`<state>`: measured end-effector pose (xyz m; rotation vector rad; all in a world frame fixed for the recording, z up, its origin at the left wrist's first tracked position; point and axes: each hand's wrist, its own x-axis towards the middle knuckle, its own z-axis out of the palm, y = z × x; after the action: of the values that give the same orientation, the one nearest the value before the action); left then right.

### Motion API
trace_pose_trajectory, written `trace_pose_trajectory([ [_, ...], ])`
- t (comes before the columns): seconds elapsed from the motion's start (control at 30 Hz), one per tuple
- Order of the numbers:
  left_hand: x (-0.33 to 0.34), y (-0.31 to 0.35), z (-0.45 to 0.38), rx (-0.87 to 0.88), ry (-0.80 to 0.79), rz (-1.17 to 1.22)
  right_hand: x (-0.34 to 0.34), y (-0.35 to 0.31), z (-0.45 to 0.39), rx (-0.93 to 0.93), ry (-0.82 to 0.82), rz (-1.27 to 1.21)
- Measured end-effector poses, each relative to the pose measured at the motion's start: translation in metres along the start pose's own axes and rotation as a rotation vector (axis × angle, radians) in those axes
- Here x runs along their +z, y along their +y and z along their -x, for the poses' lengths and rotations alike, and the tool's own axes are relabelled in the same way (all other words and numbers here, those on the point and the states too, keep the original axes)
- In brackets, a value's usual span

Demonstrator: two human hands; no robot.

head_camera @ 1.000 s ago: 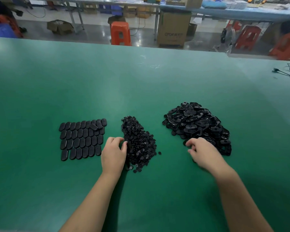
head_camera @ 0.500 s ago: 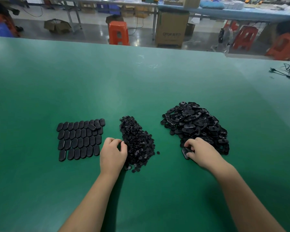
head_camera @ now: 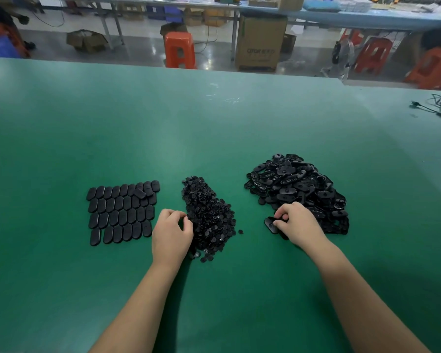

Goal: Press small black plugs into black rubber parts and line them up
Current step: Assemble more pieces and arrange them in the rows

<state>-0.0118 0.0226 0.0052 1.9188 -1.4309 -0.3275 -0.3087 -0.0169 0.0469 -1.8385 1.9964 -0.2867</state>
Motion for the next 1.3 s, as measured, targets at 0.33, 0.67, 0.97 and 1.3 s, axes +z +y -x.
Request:
trace_pose_trajectory([
  [0.33,0.001,-0.002,-0.003,0.015,0.017,-0.020,-0.005,-0.018,0.012,-0.111,0.168,-0.370],
  [0.67,0.000,-0.002,-0.002,0.018,0.015,-0.011,0.039,-0.054,0.033,-0.059,0.009,-0.884],
  [0.97,0.000,-0.003,-0.003,-0.002,-0.005,0.000,0.069,-0.059,0.041,-0.016,0.171,-0.927],
  [1.3,0.002,-0.006,-0.001,0.027,0.025,-0.034,0.072,-0.056,0.041,0.037,0.179,-1.034],
])
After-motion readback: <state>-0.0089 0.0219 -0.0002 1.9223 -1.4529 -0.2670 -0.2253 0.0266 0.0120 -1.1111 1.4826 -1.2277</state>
